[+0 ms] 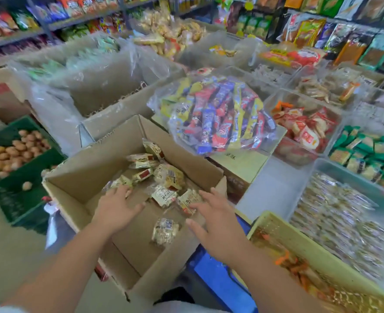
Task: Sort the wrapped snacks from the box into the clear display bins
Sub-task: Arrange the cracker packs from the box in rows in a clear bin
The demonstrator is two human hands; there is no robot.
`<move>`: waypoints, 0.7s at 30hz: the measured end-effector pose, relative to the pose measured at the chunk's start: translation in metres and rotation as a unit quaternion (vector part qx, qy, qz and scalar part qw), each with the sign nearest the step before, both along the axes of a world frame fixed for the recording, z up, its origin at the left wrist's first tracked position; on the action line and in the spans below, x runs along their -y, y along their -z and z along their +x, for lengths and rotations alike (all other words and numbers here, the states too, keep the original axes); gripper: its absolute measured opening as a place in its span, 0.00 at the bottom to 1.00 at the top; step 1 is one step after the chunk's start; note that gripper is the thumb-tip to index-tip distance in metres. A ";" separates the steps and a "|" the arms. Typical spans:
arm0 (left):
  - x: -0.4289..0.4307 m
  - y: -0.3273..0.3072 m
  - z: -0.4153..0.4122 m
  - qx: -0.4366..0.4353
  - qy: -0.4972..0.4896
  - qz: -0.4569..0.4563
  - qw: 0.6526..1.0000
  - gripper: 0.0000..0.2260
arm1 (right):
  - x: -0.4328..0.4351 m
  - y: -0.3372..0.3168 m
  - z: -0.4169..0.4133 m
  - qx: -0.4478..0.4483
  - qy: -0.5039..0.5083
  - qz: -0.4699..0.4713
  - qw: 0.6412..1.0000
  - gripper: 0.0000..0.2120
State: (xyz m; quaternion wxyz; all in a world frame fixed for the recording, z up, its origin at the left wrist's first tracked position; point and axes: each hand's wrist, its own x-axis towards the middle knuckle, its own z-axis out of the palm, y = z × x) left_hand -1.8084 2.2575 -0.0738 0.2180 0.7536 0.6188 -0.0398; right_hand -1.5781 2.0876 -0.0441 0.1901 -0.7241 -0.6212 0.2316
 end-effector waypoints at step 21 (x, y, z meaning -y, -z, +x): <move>-0.131 0.099 0.002 -0.160 -0.067 -0.107 0.979 0.40 | -0.021 0.022 -0.007 0.010 -0.004 -0.136 0.991 0.21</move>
